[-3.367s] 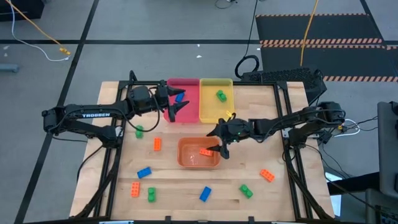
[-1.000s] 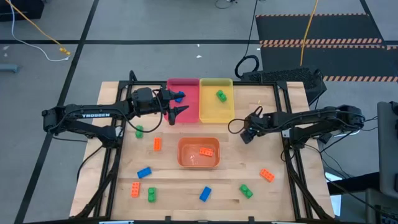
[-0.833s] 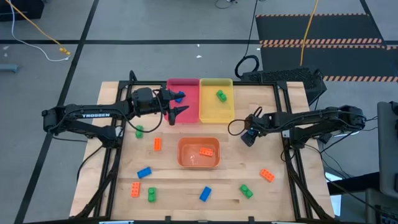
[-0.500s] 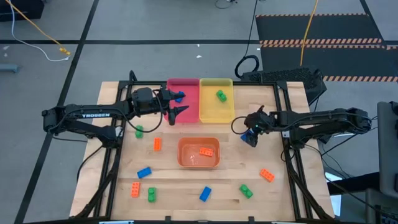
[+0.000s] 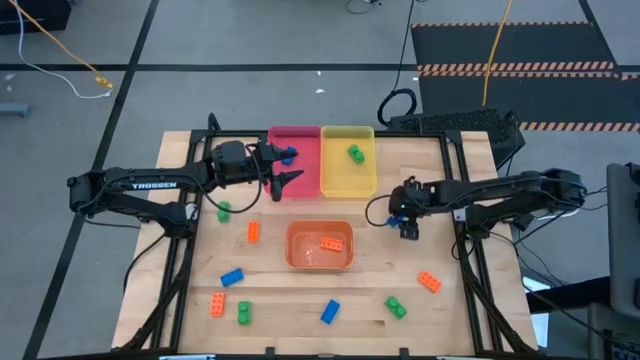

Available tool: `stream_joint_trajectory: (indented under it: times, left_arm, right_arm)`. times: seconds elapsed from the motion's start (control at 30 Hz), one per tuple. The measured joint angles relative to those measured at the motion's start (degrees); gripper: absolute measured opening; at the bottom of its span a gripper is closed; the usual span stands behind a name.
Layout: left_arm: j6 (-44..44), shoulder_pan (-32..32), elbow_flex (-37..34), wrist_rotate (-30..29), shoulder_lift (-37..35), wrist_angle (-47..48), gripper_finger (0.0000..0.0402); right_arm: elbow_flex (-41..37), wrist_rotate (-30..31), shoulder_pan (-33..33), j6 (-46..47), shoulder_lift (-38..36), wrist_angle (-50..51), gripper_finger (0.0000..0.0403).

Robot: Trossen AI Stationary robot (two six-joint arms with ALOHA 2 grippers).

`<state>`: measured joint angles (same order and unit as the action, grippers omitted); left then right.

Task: Sort & place blocks by color
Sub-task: Put the blue game piece into the red bin

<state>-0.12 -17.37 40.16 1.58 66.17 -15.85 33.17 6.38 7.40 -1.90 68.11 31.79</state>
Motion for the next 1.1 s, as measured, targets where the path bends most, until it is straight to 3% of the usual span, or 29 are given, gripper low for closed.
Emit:
stream_joint_trajectory:
  times: [0.3, 0.8, 0.93, 1.1]
  left_arm:
    - [0.2, -0.2, 0.0, 0.0, 0.0, 0.3, 0.0271]
    - [0.0, -0.2, 0.0, 0.0, 0.0, 0.3, 0.0271]
    - [0.0, -0.2, 0.0, 0.0, 0.0, 0.3, 0.0271]
    - [-0.2, -0.2, 0.0, 0.0, 0.0, 0.3, 0.0271]
  right_arm:
    - [0.2, -2.0, 0.0, -1.6, 1.9, -1.0, 0.0265]
    - [-0.1, 0.8, 0.0, 38.4, 2.0, -0.1, 0.0265]
    - [-0.2, 1.1, 0.0, 41.7, 1.1, -0.1, 0.0265]
    - [-0.2, 1.4, 0.0, 38.9, -2.6, -1.2, 0.0265]
